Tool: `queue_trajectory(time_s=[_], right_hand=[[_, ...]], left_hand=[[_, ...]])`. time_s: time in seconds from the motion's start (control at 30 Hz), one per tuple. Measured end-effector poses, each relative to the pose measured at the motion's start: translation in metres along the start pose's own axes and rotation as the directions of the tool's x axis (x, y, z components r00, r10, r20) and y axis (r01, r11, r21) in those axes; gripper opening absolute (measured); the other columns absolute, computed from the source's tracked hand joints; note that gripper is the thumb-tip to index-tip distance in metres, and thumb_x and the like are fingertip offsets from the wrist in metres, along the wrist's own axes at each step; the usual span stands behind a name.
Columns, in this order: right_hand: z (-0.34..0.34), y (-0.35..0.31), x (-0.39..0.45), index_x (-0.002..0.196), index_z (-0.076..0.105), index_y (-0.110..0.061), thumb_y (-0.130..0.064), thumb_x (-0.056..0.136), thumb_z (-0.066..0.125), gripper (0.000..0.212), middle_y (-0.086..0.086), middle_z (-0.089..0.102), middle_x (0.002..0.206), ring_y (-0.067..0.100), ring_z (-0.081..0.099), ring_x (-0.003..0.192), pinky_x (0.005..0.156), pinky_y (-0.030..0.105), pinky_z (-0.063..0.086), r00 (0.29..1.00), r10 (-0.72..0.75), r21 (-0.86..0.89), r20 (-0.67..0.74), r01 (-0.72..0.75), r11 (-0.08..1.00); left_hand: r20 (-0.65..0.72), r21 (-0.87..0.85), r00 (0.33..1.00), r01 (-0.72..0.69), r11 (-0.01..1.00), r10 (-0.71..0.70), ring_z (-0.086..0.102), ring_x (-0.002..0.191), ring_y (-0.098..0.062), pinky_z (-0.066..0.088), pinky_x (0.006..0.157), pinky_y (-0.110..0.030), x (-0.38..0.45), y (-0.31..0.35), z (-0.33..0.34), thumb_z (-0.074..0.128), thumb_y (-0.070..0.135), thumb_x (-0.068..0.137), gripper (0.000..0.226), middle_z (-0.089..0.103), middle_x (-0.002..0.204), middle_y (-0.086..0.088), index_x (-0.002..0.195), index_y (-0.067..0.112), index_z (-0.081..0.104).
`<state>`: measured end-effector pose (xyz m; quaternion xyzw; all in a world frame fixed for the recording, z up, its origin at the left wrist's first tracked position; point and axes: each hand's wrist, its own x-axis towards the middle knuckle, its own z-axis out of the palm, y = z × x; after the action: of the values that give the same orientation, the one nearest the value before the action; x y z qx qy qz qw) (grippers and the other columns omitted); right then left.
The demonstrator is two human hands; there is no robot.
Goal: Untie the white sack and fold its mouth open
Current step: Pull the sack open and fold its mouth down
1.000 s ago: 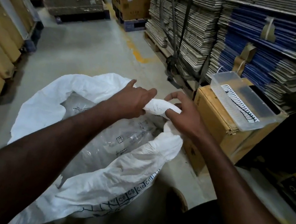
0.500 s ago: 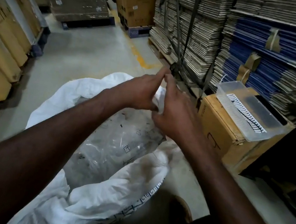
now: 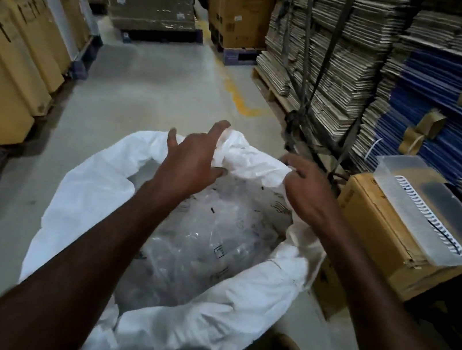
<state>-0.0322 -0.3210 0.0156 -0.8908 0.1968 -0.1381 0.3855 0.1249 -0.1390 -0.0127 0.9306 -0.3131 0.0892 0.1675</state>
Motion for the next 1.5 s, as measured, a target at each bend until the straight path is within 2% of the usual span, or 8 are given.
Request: queue_trajectory(time_s=[0.13,0.33,0.57,0.87,1.07,1.2,1.3,1.5], right_hand=[[0.006,-0.004,0.007,0.134,0.047,-0.038,-0.036,0.089,0.049,0.045,0.006,0.063,0.126,0.029,0.061,0.109,0.090,0.051,0.055,0.987,-0.098,-0.231,-0.125,0.067,0.971],[0.045,-0.045,0.007,0.158,0.040,-0.023,-0.029,0.083,0.061,0.078,0.012,0.049,0.151,0.034,0.050,0.135,0.110,0.049,0.045,0.920,-0.363,-0.291,-0.149,0.310,0.905],[0.079,-0.041,0.036,0.164,0.017,-0.032,-0.020,0.084,0.062,0.093,0.012,0.064,0.122,0.038,0.065,0.102,0.079,0.043,0.048,0.953,-0.303,-0.358,0.006,0.285,0.889],[0.063,-0.029,0.059,0.105,0.065,-0.017,-0.024,0.071,0.044,0.041,0.003,0.074,0.099,0.033,0.067,0.095,0.086,0.048,0.058,0.988,-0.151,-0.053,0.035,0.153,0.987],[0.073,-0.056,0.041,0.154,0.039,-0.030,-0.034,0.083,0.065,0.076,0.010,0.048,0.145,0.034,0.046,0.138,0.117,0.064,0.035,0.918,-0.396,-0.380,-0.030,0.356,0.854],[0.089,-0.079,0.030,0.165,0.019,-0.034,-0.016,0.084,0.073,0.099,0.009,0.043,0.157,0.027,0.038,0.151,0.129,0.061,0.008,0.874,-0.485,-0.362,0.025,0.460,0.810],[0.096,-0.077,0.033,0.168,0.006,-0.035,-0.003,0.087,0.066,0.105,0.003,0.065,0.116,0.026,0.061,0.112,0.125,0.058,0.024,0.895,-0.441,-0.339,0.060,0.434,0.835],[0.098,-0.065,0.044,0.133,0.057,-0.022,-0.019,0.100,0.049,0.034,0.010,0.074,0.110,0.041,0.066,0.102,0.083,0.046,0.046,0.897,-0.442,-0.310,-0.018,0.415,0.855]], left_hand=[[-0.132,0.075,0.989,-0.061,0.995,0.070,0.070,0.104,-0.031,0.041,0.091,-0.045,0.016,0.001,0.002,0.070,0.043,0.091,0.029,0.073,0.106,0.002,0.116,0.030,0.064],[-0.090,0.088,0.990,-0.098,0.991,0.106,0.068,0.097,-0.034,0.047,0.076,-0.039,0.027,0.002,-0.007,0.073,0.049,0.085,0.022,0.066,0.097,-0.005,0.093,0.030,0.065],[0.271,-0.099,0.949,-0.138,0.986,0.160,0.067,0.108,-0.026,0.053,0.081,-0.037,0.035,-0.016,-0.046,0.096,0.051,0.067,0.083,0.072,0.123,0.000,0.135,0.029,0.053],[0.068,0.208,0.966,-0.257,0.944,0.248,0.072,0.103,-0.032,0.045,0.103,-0.047,0.010,-0.043,-0.042,0.081,0.043,0.084,0.074,0.078,0.110,-0.002,0.145,0.034,0.040],[0.125,0.001,0.980,-0.153,0.988,0.152,0.064,0.077,-0.038,0.044,0.073,-0.041,0.005,-0.038,-0.045,0.060,0.054,0.103,0.058,0.060,0.084,0.002,0.143,0.023,0.032],[0.228,-0.057,0.969,-0.089,0.994,0.100,0.070,0.097,-0.032,0.054,0.078,-0.041,0.011,-0.037,-0.065,0.083,0.041,0.089,0.099,0.068,0.099,-0.005,0.158,0.014,0.018],[0.240,-0.115,0.967,-0.056,0.992,0.083,0.070,0.099,-0.034,0.058,0.088,-0.046,0.007,-0.047,-0.069,0.092,0.030,0.081,0.114,0.071,0.100,-0.013,0.162,0.026,0.012],[-0.133,0.244,0.991,0.005,0.970,0.028,0.036,0.151,-0.034,0.018,0.125,-0.064,-0.026,-0.077,-0.064,0.086,0.061,0.075,0.123,0.045,0.157,-0.011,0.167,0.040,0.008]])
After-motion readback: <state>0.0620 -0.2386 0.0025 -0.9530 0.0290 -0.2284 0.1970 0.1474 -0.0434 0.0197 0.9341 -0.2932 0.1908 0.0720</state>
